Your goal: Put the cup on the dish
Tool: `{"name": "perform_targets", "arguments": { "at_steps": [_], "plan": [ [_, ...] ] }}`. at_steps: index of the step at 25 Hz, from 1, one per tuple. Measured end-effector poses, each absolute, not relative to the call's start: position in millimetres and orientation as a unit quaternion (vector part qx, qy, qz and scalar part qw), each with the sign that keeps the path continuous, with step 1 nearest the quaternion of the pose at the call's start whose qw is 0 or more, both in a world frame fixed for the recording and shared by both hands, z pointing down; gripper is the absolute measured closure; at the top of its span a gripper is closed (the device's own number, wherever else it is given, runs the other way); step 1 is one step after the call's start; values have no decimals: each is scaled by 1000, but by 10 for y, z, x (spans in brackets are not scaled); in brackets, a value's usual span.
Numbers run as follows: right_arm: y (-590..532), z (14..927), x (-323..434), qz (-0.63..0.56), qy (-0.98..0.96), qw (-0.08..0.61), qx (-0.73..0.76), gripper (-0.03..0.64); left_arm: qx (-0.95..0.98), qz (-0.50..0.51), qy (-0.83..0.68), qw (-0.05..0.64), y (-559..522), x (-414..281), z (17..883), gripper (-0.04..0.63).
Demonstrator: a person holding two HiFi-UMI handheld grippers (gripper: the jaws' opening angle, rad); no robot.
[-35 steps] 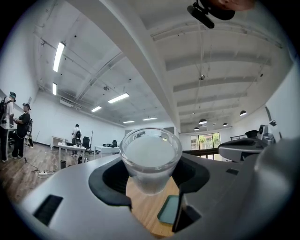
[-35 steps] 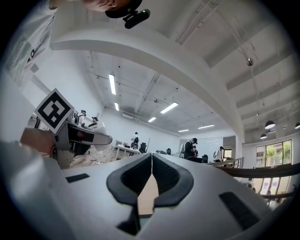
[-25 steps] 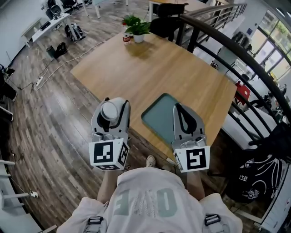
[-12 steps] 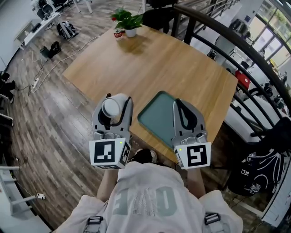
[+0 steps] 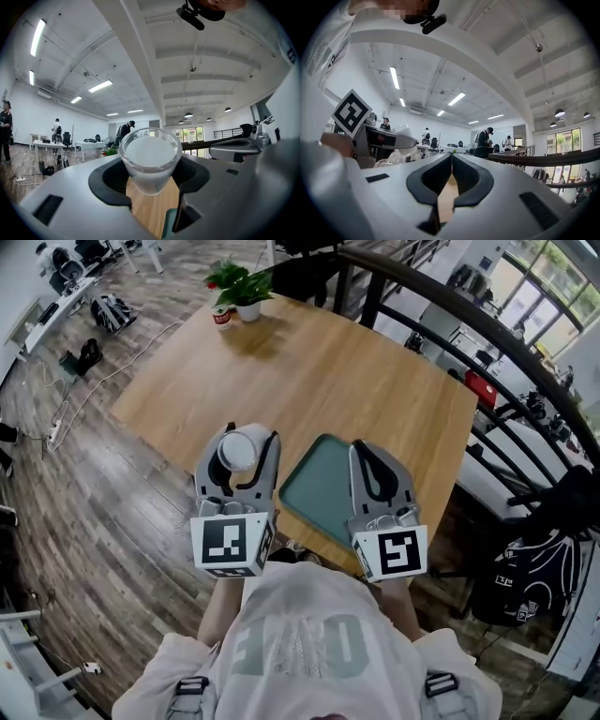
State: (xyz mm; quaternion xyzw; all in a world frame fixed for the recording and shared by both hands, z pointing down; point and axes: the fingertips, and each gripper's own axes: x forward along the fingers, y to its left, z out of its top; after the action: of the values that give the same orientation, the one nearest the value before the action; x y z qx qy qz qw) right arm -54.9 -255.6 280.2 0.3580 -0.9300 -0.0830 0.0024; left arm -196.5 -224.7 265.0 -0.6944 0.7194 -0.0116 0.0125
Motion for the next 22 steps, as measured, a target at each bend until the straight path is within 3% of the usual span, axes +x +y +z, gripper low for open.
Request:
{"name": "perform_targets", "arguments": {
  "at_steps": [13, 22],
  "plan": [
    [-2940, 2911, -527, -78, -911, 16, 405, 597, -757, -75, 648, 31, -2871, -1675, 2833, 336],
    [-3188, 3290, -144, -36, -880, 68, 469, 597, -800, -153, 579, 19, -3381, -1184, 3384, 336]
  ]
}}
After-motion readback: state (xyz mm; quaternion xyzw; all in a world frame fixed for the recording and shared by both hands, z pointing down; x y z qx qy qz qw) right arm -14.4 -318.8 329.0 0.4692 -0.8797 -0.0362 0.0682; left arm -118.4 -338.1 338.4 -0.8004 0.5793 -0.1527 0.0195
